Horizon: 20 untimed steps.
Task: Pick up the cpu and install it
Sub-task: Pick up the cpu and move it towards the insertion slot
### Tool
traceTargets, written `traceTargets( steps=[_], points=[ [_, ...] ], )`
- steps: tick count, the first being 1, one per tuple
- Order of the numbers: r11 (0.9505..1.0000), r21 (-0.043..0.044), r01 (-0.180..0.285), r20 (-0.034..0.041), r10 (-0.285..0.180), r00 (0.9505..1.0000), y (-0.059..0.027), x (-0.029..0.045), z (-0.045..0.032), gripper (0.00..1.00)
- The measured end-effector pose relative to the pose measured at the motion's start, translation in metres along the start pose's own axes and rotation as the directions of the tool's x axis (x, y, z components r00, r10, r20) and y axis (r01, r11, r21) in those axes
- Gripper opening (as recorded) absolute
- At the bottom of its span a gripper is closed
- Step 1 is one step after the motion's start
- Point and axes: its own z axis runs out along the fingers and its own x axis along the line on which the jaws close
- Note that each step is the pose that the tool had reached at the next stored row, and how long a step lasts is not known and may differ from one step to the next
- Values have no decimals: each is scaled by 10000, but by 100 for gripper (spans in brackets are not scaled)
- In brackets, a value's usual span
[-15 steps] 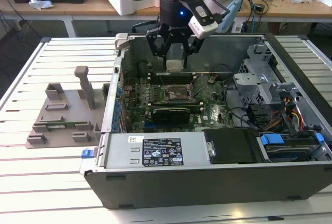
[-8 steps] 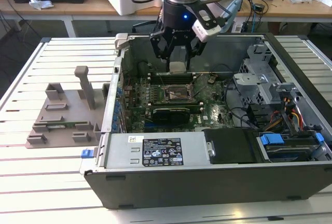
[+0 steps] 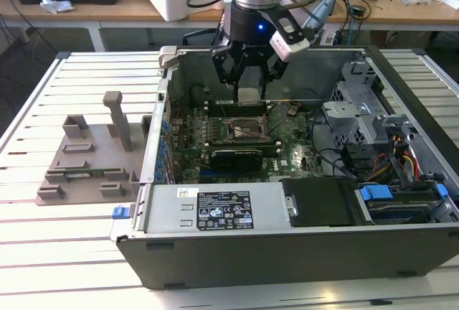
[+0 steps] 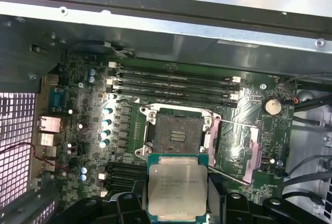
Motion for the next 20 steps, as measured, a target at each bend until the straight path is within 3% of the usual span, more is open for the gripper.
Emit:
traceTargets(
  steps=[6, 13, 20],
  points=[
    [9999, 104, 0, -12, 0, 10000, 22, -50, 36, 55],
    [9999, 140, 0, -15, 0, 10000, 102, -117, 109, 55],
    [9999, 172, 0, -17, 0, 10000, 164, -126, 207, 55]
  ],
)
